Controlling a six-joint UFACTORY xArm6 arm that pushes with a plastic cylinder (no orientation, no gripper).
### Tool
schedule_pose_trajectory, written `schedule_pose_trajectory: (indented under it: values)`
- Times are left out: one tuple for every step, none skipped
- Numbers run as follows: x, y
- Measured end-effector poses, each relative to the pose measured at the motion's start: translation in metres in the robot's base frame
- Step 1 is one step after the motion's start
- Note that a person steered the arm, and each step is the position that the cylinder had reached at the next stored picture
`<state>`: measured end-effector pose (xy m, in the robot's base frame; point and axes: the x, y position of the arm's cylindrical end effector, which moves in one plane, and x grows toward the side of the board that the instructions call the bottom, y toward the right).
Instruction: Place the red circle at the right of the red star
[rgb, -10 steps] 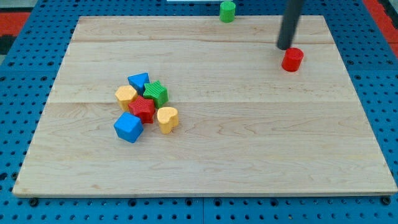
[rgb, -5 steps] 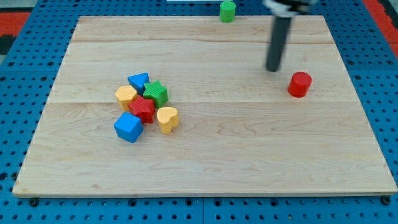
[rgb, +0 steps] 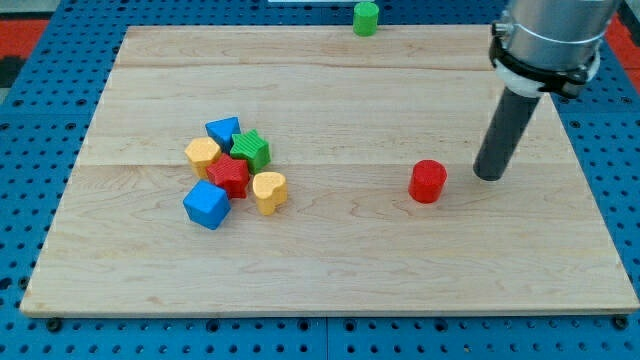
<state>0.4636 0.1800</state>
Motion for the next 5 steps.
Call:
schedule_pose_trajectory:
  values:
    - [0.004, -0.067]
    - [0.036, -0.057]
    - [0.057, -0.063]
    - [0.020, -0.109]
    - [0.006, -0.101]
